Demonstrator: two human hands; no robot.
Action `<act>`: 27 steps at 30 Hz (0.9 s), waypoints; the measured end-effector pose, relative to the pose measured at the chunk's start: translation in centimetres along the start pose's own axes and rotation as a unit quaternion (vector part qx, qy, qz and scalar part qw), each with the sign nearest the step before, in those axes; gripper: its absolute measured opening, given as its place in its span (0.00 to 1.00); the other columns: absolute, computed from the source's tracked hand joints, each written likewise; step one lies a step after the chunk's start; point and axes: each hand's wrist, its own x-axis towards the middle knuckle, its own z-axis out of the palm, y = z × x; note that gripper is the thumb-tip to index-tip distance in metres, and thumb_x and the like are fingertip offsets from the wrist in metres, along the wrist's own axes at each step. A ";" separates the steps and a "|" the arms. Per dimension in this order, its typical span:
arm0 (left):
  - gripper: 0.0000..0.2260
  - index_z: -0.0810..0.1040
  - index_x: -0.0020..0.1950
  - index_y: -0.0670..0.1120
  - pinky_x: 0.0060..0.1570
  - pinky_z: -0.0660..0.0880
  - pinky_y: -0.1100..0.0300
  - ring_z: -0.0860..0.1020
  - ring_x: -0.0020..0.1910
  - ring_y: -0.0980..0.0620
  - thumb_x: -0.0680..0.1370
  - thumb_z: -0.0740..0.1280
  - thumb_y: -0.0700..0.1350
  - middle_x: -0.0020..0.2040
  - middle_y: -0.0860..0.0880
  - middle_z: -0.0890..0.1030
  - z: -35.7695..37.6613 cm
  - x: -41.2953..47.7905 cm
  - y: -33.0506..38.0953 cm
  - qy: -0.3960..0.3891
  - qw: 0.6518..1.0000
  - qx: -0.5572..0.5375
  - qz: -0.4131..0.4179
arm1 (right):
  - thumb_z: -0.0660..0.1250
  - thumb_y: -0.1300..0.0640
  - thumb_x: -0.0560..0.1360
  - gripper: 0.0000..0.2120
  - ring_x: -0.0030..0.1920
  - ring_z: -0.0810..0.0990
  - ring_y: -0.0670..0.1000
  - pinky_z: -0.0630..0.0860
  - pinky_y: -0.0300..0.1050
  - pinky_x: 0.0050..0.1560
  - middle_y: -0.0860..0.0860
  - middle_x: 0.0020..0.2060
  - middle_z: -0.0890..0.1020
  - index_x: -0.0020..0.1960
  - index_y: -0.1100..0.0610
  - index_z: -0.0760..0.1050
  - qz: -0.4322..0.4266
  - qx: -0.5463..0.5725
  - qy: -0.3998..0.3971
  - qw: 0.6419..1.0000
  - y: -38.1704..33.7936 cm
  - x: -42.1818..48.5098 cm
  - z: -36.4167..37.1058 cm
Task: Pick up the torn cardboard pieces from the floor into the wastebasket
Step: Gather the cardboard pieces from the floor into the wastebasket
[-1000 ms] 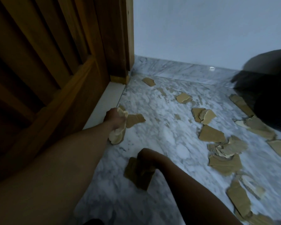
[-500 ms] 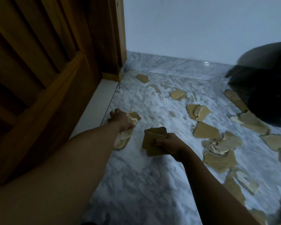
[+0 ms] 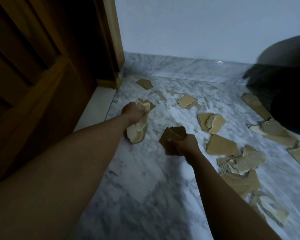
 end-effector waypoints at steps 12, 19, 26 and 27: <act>0.40 0.61 0.77 0.47 0.72 0.56 0.43 0.54 0.77 0.40 0.71 0.71 0.64 0.79 0.44 0.55 -0.2 13.6 5.8 -0.063 0.944 0.280 0.165 | 0.77 0.47 0.66 0.24 0.49 0.84 0.56 0.83 0.57 0.52 0.56 0.48 0.84 0.56 0.59 0.79 0.037 -0.197 -0.082 0.976 -1.1 5.2 1.1; 0.51 0.72 0.71 0.51 0.67 0.69 0.48 0.67 0.69 0.40 0.53 0.74 0.74 0.70 0.46 0.71 -0.3 15.1 4.9 -0.038 0.972 0.198 0.120 | 0.80 0.46 0.61 0.31 0.58 0.80 0.61 0.80 0.61 0.57 0.58 0.56 0.79 0.58 0.61 0.77 -0.025 -0.228 0.058 0.972 -10.6 14.6 -2.1; 0.41 0.71 0.70 0.51 0.62 0.72 0.47 0.69 0.67 0.40 0.61 0.79 0.63 0.67 0.44 0.75 -0.4 14.7 5.8 -0.013 0.974 0.178 0.137 | 0.75 0.51 0.73 0.21 0.63 0.76 0.60 0.74 0.52 0.66 0.59 0.61 0.76 0.61 0.60 0.75 -0.036 -0.411 0.012 0.911 -12.5 18.2 -2.9; 0.43 0.68 0.73 0.50 0.66 0.68 0.48 0.66 0.70 0.39 0.63 0.79 0.63 0.70 0.43 0.72 -0.4 14.6 5.9 -0.020 0.973 0.186 0.134 | 0.75 0.53 0.72 0.18 0.61 0.77 0.59 0.75 0.51 0.63 0.59 0.58 0.78 0.56 0.60 0.75 -0.037 -0.401 0.012 0.915 -12.3 17.9 -2.7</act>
